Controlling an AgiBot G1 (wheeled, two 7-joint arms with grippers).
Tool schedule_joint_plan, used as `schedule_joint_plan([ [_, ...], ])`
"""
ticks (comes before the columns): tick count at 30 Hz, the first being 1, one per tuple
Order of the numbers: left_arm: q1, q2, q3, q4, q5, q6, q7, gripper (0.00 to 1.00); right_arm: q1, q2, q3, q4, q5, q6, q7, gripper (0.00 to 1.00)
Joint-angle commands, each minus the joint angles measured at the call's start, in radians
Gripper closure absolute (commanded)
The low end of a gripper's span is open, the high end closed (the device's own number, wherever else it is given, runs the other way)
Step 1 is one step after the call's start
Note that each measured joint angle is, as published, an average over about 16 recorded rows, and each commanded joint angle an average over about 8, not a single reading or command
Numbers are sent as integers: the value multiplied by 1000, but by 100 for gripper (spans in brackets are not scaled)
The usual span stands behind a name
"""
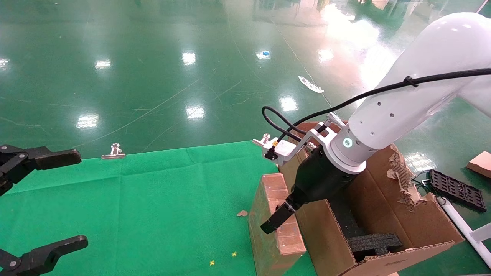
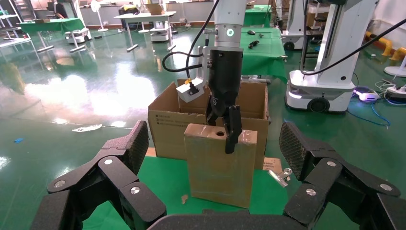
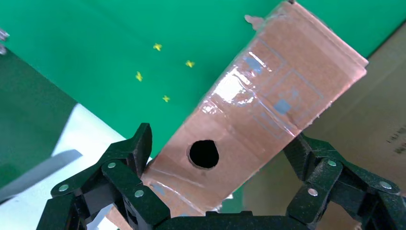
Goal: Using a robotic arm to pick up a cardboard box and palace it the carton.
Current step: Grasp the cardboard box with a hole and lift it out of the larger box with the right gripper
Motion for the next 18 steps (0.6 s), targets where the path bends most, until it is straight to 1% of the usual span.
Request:
schedule_joint_plan([
  [1, 0, 0, 0, 0, 0, 0, 0, 53, 5, -5, -6, 14, -16, -2, 11, 100],
  [3, 0, 0, 0, 0, 0, 0, 0, 74, 6, -4, -10, 26, -24, -4, 19, 100],
  [4, 0, 0, 0, 0, 0, 0, 0, 82, 5, -4, -12, 31, -27, -5, 23, 100],
  [5, 0, 0, 0, 0, 0, 0, 0, 88, 4, -3, -14, 35, -29, -5, 26, 100],
  [7, 0, 0, 0, 0, 0, 0, 0, 96, 2, 0, -17, 43, -32, -6, 31, 100],
  [11, 0, 0, 1, 0, 0, 0, 0, 99, -3, 6, -22, 52, -36, -6, 37, 100],
  [18, 0, 0, 1, 0, -1, 0, 0, 100, -4, 12, -25, 58, -41, -6, 38, 100],
])
